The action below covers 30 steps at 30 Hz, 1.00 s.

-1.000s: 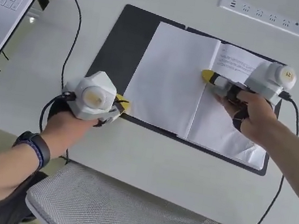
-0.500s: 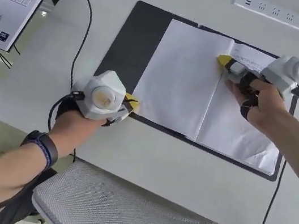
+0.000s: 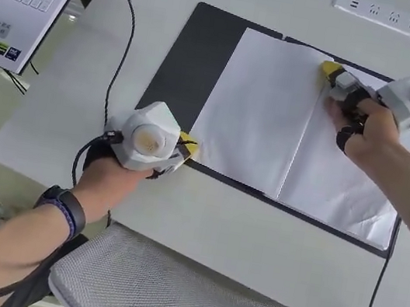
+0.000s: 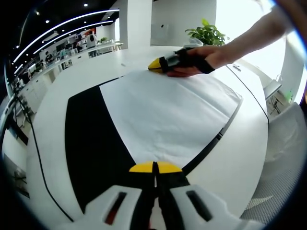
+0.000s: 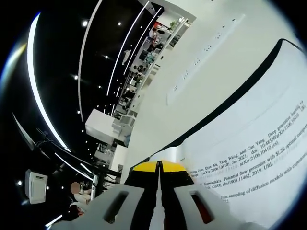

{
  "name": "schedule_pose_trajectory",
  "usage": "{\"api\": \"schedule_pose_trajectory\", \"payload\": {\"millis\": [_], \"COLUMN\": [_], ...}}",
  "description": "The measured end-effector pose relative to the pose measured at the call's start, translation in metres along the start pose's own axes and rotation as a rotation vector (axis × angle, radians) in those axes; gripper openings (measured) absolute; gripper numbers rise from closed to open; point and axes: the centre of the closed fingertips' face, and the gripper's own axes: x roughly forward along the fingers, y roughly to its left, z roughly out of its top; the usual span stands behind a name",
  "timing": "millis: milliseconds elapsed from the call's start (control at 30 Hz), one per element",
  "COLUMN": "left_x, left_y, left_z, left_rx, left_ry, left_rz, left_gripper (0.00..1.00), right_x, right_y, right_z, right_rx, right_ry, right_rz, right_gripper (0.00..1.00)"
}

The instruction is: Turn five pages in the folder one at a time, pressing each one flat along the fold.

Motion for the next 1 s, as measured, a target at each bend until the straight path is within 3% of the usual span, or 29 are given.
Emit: {"api": "schedule_pose_trajectory", "payload": {"millis": [233, 467, 633, 733, 1000], "left_x": [0.000, -0.001, 0.001, 0.001, 0.001], "left_y": [0.000, -0.001, 0.000, 0.000, -0.001], "left_z": [0.000, 0.000, -0.001, -0.001, -0.001], "left_rx": [0.001, -0.009, -0.013, -0.013, -0.008], "left_ry": [0.002, -0.005, -0.007, -0.007, -0.011], "left_rz": [0.002, 0.000, 0.004, 0.005, 0.007], "left_gripper": [0.00, 0.00, 0.00, 0.00, 0.00], "right_x": [0.008, 0.007, 0.000, -0.008, -0.034], "right_y": [-0.002, 0.002, 0.007, 0.012, 0.025], "right_z": [0.012, 0.008, -0.005, -0.020, -0.048], "right_rx": [0.037, -0.033, -0.098, -0.144, -0.190], "right_ry": [-0.062, -0.043, 0.015, 0.081, 0.150], "right_rz": [-0.008, -0.005, 0.017, 0.047, 0.079], "right_gripper": [0.00, 0.00, 0.00, 0.00, 0.00]}}
